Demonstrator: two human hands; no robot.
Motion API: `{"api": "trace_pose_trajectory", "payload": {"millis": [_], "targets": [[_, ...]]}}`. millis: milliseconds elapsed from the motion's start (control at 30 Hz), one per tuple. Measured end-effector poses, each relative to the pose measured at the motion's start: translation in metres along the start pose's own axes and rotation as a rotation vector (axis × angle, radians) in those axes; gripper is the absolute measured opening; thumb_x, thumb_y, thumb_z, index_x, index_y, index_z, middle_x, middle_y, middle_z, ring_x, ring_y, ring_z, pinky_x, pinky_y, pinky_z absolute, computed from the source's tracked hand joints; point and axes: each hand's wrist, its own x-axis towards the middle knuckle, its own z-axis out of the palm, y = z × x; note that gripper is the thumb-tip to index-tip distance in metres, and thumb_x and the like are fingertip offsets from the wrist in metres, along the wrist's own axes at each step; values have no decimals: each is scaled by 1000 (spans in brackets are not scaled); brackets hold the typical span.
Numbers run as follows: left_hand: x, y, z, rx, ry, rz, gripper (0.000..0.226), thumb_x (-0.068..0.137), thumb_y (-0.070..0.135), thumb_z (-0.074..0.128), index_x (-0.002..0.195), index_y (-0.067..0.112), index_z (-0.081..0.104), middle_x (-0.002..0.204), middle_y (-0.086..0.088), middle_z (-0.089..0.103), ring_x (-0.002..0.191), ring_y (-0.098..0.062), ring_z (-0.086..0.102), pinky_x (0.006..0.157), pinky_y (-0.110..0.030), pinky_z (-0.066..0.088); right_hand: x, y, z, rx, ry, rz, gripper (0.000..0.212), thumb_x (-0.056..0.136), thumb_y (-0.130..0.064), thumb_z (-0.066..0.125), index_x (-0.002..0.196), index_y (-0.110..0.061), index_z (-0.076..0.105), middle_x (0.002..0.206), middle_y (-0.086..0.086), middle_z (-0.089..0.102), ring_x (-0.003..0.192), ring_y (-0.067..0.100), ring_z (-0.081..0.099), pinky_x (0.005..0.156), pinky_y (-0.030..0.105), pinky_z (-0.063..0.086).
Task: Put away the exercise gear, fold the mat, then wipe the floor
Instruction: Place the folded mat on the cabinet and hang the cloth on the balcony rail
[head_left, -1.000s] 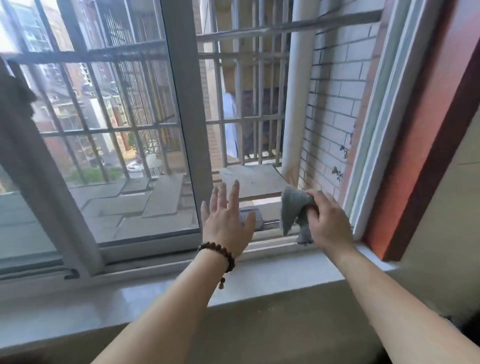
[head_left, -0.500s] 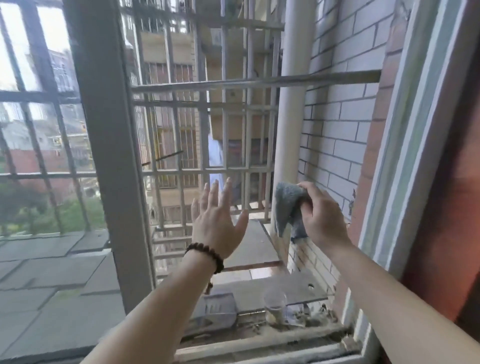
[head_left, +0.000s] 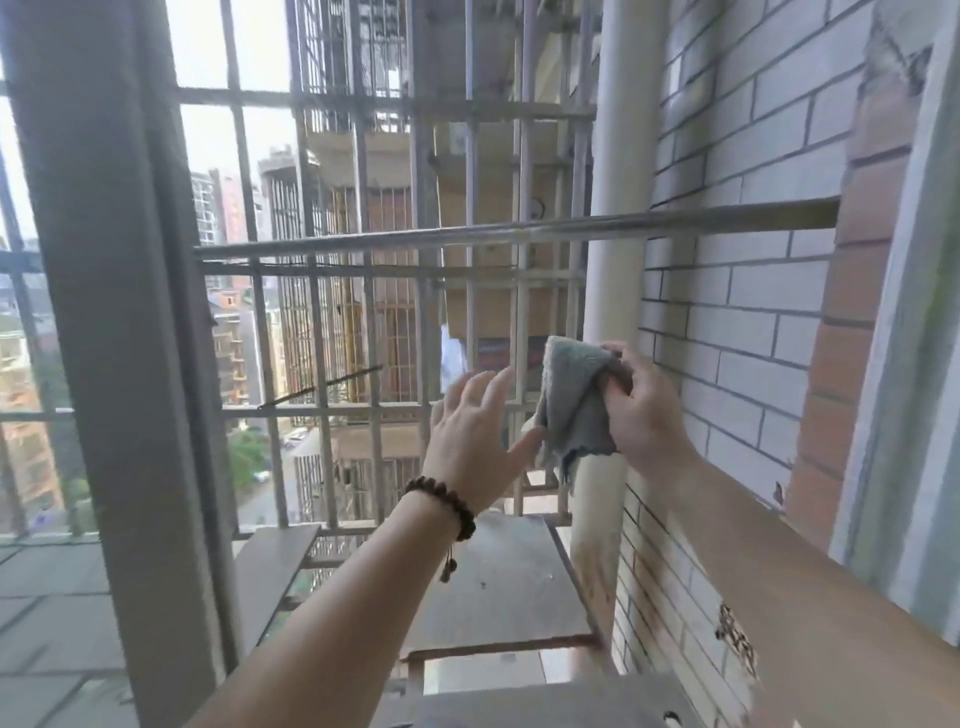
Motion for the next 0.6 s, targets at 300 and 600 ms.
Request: {"api": "trace_pose_trajectory", "payload": {"millis": [300,600], "targets": [[31,28,-14,-656,-5,-104,11,91,18,61,81,22,62,86,1,70,82,-15,67,70,-34,60,13,12,3,210,56,183,20,90,-22,64,101,-14,50,87,8,59,75,19,60,59,29,51],[52,44,-39,-994,-79,-283,8,91,17,64,91,9,66,85,-7,75,85,-28,71,77,-47,59,-3,-12,-10,389,-411,194,48,84,-54,57,115,-17,62,99,4,68,93,16,65,78,30,52]]}}
